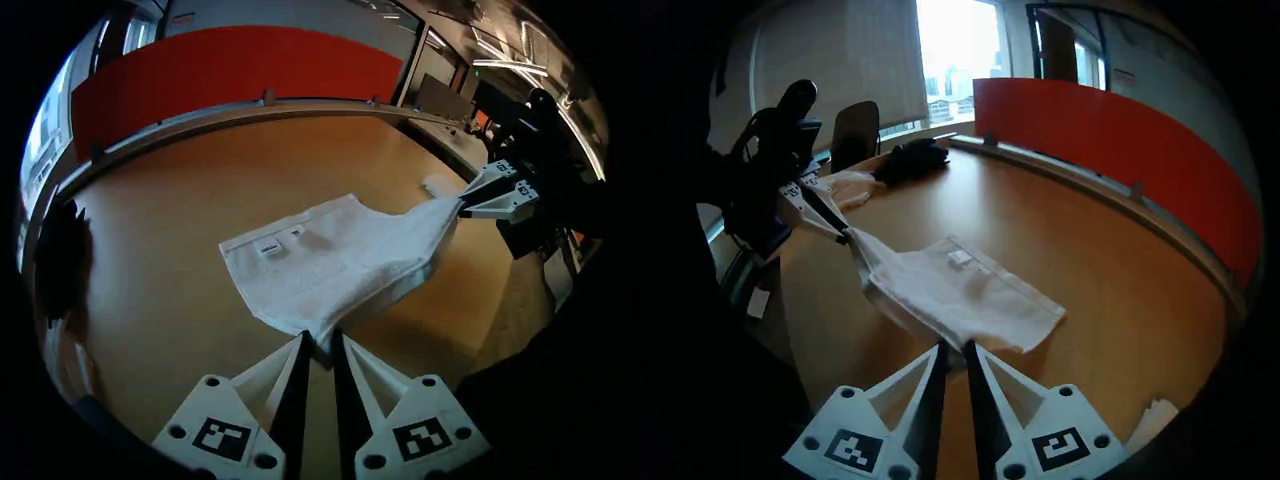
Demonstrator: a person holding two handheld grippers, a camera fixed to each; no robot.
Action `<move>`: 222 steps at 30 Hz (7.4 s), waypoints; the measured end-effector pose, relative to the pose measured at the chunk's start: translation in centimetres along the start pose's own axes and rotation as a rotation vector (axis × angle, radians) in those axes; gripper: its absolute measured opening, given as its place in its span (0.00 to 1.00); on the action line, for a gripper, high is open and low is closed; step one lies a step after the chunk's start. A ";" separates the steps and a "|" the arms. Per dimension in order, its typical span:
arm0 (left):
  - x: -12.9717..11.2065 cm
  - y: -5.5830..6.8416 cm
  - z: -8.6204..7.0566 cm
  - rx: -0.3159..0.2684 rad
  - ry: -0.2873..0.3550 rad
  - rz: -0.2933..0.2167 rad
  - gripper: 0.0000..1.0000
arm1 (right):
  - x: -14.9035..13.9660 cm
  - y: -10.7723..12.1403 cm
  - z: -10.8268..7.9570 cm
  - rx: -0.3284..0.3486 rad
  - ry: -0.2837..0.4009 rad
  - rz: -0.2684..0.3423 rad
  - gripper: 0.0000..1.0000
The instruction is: Fold towel
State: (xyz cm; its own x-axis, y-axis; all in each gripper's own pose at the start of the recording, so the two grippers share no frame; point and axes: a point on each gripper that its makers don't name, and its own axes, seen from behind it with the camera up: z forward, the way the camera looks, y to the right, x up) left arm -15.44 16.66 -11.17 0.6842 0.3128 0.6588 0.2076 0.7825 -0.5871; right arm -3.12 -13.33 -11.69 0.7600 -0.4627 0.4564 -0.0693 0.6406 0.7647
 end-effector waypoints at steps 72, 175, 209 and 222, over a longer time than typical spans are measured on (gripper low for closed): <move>4.7 -9.8 12.2 0.145 0.010 0.031 0.20 | -3.3 11.9 10.9 -0.128 -0.127 0.081 0.18; -3.8 -10.9 2.6 0.449 0.145 -0.162 0.90 | -7.7 8.8 7.5 -0.168 -0.136 0.052 0.91; -7.0 -10.6 -1.4 0.547 0.308 -0.238 0.89 | -10.1 7.8 9.3 -0.055 -0.256 -0.033 0.51; -7.6 -10.6 -2.0 0.555 0.321 -0.249 0.90 | -10.0 8.3 9.5 -0.051 -0.259 -0.039 0.29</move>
State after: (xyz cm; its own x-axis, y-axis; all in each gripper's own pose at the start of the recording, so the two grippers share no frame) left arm -21.43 4.89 -10.86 0.8538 -0.0197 0.5203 0.0547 0.9971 -0.0520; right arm -17.45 -9.23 -5.62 0.5707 -0.6247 0.5330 -0.0054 0.6462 0.7632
